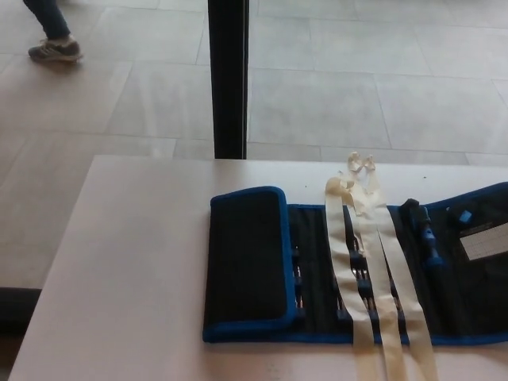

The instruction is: The robot uses its right hand to lift an edge of the toolkit kept in middle of the desk and make one fold in it

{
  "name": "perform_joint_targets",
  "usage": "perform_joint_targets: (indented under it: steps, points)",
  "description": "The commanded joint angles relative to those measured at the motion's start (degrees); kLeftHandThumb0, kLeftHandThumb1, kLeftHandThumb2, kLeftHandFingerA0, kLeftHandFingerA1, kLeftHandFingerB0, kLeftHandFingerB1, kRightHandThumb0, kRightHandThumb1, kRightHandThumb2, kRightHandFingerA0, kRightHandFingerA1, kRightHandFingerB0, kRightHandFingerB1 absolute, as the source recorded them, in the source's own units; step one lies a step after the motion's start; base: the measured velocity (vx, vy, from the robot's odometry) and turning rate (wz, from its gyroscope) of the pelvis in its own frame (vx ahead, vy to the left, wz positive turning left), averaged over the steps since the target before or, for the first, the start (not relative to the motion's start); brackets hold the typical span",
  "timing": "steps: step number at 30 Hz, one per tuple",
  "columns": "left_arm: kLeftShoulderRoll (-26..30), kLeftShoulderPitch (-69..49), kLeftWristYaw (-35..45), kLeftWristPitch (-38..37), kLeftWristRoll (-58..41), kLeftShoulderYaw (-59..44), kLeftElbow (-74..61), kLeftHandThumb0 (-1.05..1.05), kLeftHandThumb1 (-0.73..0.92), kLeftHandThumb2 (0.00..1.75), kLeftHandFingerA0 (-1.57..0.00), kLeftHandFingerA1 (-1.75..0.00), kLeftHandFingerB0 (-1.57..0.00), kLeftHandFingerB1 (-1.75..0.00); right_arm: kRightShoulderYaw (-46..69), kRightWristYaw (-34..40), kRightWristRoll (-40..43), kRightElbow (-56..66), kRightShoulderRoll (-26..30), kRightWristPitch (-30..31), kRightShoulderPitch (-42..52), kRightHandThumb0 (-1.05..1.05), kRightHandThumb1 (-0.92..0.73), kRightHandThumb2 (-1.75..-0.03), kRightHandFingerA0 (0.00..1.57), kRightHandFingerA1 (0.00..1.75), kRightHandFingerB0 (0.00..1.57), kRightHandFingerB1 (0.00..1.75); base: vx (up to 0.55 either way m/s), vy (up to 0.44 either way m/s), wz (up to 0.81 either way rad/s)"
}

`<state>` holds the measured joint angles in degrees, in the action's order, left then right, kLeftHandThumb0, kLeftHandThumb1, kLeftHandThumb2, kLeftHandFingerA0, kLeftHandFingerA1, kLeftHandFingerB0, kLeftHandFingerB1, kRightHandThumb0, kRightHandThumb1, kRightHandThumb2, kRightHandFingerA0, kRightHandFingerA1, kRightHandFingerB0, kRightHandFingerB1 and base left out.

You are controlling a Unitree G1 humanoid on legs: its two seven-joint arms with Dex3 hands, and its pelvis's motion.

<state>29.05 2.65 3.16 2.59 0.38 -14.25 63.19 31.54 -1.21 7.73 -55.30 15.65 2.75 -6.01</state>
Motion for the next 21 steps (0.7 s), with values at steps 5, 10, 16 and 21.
perform_joint_targets:
  steps: [5,10,16,21]
  points:
    - [8.55,5.75,-1.39,2.42,-7.85,-10.74,8.93,-0.75,0.89,0.66,-0.52,-0.66,-0.41,-0.51,27.83,5.66,25.92,-4.89,7.1,4.9,-7.51,-0.62,-0.79,-0.65,0.48,0.96,0.29,0.8,0.0,0.0,0.0]
    - [8.3,5.58,-1.82,2.1,-6.72,-10.74,9.22,-0.76,0.9,0.66,-0.57,-0.74,-0.49,-0.62,29.35,12.91,22.27,-8.0,10.38,2.84,-9.33,-0.67,-0.78,-0.64,0.93,1.49,0.55,1.08,0.0,0.0,0.0]
    - [8.86,5.64,-0.46,1.81,-6.67,-11.78,9.74,-0.76,0.9,0.66,-0.5,-0.71,-0.42,-0.56,33.66,17.53,23.2,-10.87,15.72,5.66,-14.17,-0.69,-0.79,-0.82,1.01,1.74,0.55,1.17,0.0,0.0,0.0]
    - [8.91,5.72,0.12,1.4,-6.59,-12.03,9.95,-0.76,0.89,0.66,-0.48,-0.68,-0.41,-0.54,34.54,24.85,22.28,-11.88,19.87,8.05,-18.17,-0.63,-0.9,-0.66,0.66,1.71,0.43,1.18,0.0,0.0,0.0]
